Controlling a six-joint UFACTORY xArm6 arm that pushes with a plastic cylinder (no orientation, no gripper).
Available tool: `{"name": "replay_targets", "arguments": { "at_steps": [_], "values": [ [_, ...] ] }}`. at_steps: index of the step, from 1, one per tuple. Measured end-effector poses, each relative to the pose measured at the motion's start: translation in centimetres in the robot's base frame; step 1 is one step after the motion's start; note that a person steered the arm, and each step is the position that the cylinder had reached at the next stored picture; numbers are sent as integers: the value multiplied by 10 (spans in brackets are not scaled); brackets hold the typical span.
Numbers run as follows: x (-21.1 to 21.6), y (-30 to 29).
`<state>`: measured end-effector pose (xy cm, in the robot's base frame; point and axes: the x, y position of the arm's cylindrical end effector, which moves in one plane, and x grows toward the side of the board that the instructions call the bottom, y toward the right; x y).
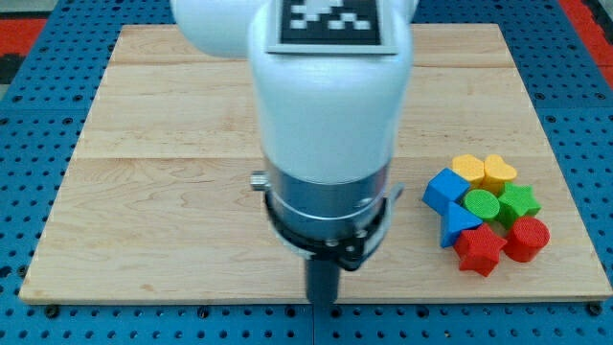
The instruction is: Seperate the group of blocks
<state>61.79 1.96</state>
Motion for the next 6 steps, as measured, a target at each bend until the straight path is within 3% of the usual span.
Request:
{"name": "replay_targets", "arguments": {
  "at_steps": [4,5,6],
  "values": [
    [-6,240],
    [-56,259],
    [-107,193]
  ]
}}
